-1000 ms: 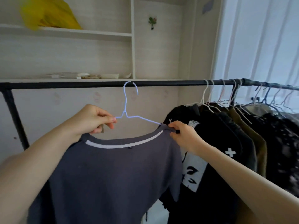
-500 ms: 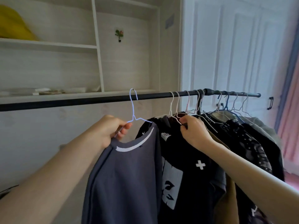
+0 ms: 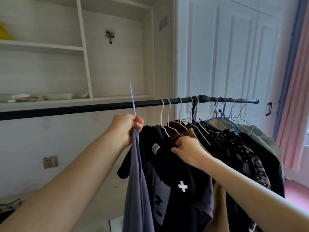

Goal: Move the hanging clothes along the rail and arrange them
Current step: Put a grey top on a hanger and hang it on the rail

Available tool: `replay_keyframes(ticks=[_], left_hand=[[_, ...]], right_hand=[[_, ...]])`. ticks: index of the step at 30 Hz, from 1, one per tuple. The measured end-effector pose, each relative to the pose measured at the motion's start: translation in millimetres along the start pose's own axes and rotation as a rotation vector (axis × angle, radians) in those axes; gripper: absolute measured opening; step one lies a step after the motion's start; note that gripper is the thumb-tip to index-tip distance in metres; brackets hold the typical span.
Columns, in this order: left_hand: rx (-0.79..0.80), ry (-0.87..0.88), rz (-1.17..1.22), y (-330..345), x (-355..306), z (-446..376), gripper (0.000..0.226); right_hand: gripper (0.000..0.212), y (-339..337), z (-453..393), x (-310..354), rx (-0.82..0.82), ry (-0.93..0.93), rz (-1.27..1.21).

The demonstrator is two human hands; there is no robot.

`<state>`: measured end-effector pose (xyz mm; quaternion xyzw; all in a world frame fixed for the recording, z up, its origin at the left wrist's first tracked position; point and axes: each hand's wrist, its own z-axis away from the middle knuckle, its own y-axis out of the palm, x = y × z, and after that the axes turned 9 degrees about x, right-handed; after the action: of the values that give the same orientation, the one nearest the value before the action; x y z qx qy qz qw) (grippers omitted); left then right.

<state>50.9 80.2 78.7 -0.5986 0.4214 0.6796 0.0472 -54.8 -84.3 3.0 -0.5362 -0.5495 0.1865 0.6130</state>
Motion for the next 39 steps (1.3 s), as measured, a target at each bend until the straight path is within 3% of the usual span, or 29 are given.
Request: replay_keyframes(ticks=[13,23,28,34,39], left_hand=[[-0.273,0.086,-0.259,34.9,85.2,-19.4,0.014],[-0.314,0.21,-0.505,29.4,106.7,-5.1,0.011],[-0.319,0.268,-0.799,34.3,117.1,19.0,0.049],[-0.33,0.182,-0.814,37.0,153.0,49.1,0.053],[-0.404,0.217,-0.612,34.7,170.7,62.9,0.05]], right_hand=[[0.023,-10.9,5.8,-17.4,0.174,-0.159,-0.159],[0.023,-8.1,19.8,-35.5,0.175,-0.228,-0.119],[0.021,-7.9,28.1,-46.0,0.196,-0.202,-0.241],[0.031,3.9,36.8,-56.5,0.249,-0.164,-0.433],[0.03,8.5,40.9,-55.1,0.311,-0.116,-0.622]])
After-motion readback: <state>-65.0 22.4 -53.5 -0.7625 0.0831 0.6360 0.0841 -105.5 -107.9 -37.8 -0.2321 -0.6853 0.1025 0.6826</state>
